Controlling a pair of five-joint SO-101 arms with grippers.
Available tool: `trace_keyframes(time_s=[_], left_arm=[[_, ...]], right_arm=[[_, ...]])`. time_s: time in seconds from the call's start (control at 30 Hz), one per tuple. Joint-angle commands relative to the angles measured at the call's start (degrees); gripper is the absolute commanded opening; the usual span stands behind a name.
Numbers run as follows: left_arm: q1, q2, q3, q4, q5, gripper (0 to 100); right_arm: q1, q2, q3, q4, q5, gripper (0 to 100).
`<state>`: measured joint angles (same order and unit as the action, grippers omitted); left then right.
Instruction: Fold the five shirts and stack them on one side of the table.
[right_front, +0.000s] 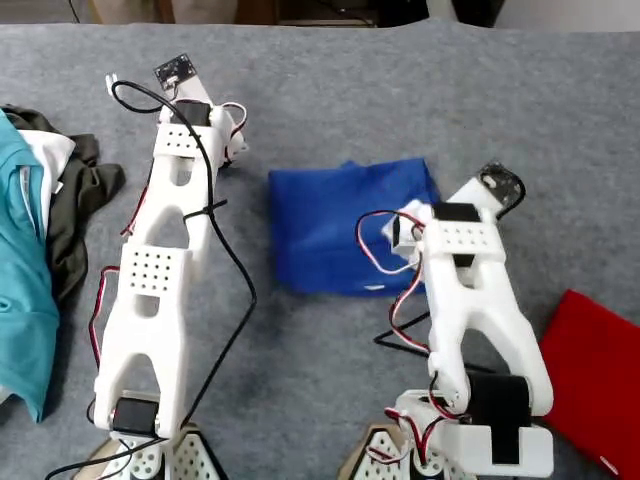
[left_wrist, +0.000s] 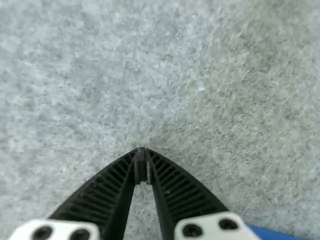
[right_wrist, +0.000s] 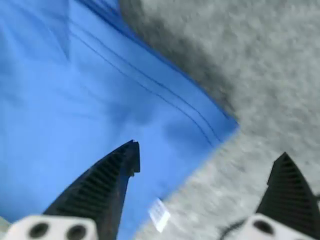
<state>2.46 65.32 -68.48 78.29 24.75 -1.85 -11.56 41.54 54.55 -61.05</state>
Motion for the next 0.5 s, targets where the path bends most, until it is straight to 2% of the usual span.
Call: trace_keyframes(time_s=[0.0,0.2,0.47], left_arm=[[0.6,-1.3,-2.8,0.0,0.1,2],[0.6,-1.3,-2.8,0.0,0.1,2],[0.5,-1.3,-2.8,-0.4,0.1,2]], right_arm=[[-0.7,-2.2,0.2,-2.2,-2.7,40.3],[-0.7,-2.2,0.0,-2.6,-3.5,40.1],[-2.9,-2.2,0.3,-7.5,-9.1,40.1]])
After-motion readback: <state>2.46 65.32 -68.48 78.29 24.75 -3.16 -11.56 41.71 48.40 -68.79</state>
